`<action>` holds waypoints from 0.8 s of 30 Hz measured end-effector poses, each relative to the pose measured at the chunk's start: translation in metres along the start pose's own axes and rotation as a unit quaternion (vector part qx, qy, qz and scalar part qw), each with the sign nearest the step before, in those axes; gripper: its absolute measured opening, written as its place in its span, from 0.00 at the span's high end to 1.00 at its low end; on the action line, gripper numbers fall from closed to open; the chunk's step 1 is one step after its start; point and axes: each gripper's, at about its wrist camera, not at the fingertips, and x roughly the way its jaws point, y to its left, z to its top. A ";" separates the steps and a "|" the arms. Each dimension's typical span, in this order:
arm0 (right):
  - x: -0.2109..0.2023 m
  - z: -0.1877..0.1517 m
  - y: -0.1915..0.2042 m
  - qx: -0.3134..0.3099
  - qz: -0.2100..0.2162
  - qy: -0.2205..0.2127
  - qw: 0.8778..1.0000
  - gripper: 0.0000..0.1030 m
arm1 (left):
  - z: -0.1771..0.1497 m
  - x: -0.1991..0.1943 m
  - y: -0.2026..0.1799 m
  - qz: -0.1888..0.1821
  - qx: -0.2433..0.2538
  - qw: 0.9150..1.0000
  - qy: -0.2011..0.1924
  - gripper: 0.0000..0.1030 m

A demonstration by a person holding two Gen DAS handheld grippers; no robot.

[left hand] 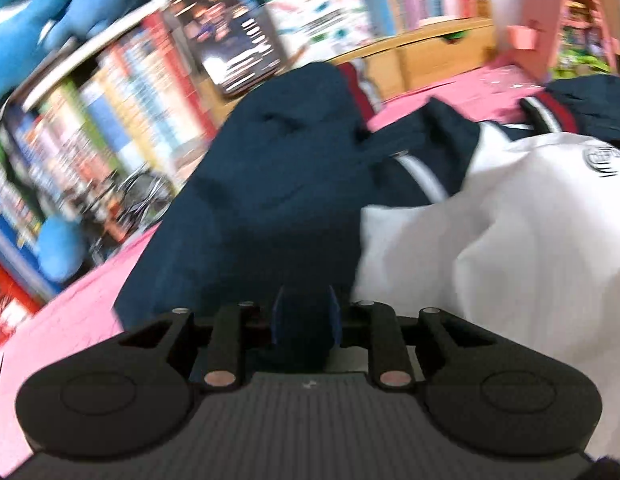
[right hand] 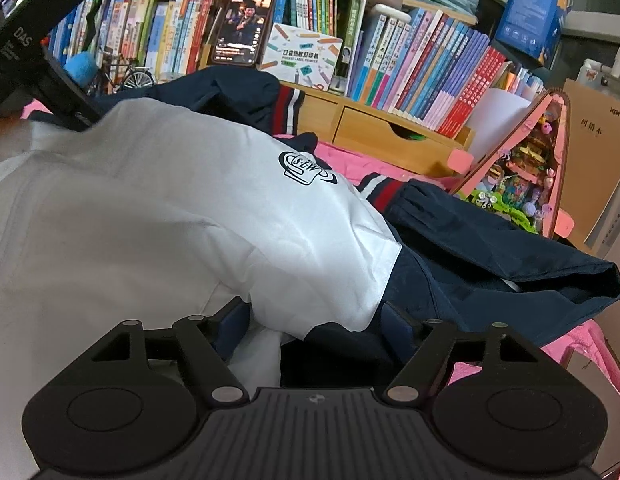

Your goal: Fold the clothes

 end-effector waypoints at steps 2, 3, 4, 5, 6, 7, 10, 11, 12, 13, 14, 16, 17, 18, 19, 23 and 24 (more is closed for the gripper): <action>0.000 0.000 0.000 0.000 0.000 0.000 1.000 0.29 | 0.001 0.014 -0.005 0.034 0.014 0.999 0.021 0.41; 0.000 0.000 0.000 0.000 0.000 0.000 1.000 0.29 | 0.000 0.020 -0.006 0.050 0.015 0.998 0.023 0.24; 0.000 0.000 0.000 0.000 0.000 0.000 1.000 0.29 | -0.001 0.022 -0.003 0.062 0.010 0.998 0.018 0.11; 0.000 0.000 0.000 0.000 0.000 0.000 1.000 0.29 | -0.002 0.024 0.003 0.062 -0.004 0.998 0.019 0.09; 0.000 0.000 -0.001 0.000 0.000 0.000 1.000 0.28 | -0.003 0.025 0.011 0.050 -0.023 0.998 0.023 0.09; -0.001 0.001 -0.001 0.000 0.000 0.000 1.000 0.28 | -0.005 0.025 0.019 0.038 -0.040 0.998 0.027 0.14; 0.000 0.001 -0.002 -0.001 0.001 0.000 1.000 0.28 | -0.009 0.023 0.039 0.013 -0.080 0.996 0.034 0.49; 0.000 0.001 -0.003 -0.001 0.001 0.000 1.000 0.28 | -0.010 0.017 0.043 -0.009 -0.099 0.995 0.028 0.53; 0.000 0.001 -0.003 -0.001 0.001 0.000 1.000 0.28 | -0.010 0.010 0.045 -0.049 -0.114 0.992 0.014 0.53; 0.000 0.001 -0.003 -0.001 0.001 0.000 1.000 0.28 | -0.010 0.004 0.043 -0.085 -0.113 0.990 -0.003 0.49; 0.000 0.001 -0.002 -0.001 0.001 0.000 1.000 0.28 | -0.009 -0.003 0.041 -0.118 -0.109 0.987 -0.020 0.44; 0.000 0.001 -0.002 -0.001 0.000 0.000 1.000 0.28 | -0.004 -0.004 0.022 -0.077 -0.067 0.994 -0.034 0.22; 0.000 0.001 -0.001 -0.001 -0.001 0.000 1.000 0.28 | -0.001 0.001 0.010 -0.034 -0.039 0.998 -0.033 0.22; -0.001 0.001 -0.001 -0.001 -0.001 0.000 1.000 0.28 | 0.001 0.010 0.003 -0.002 -0.024 0.999 -0.022 0.23; 0.000 0.001 -0.001 -0.001 -0.001 0.000 1.000 0.27 | 0.002 0.021 0.000 0.016 -0.025 1.000 -0.003 0.24; 0.000 0.001 -0.002 0.000 0.000 0.000 1.000 0.27 | 0.001 0.037 0.019 0.032 -0.085 0.996 0.026 0.49; 0.000 0.001 -0.002 0.000 0.000 0.001 1.000 0.27 | 0.001 0.038 0.024 0.042 -0.096 0.994 0.030 0.73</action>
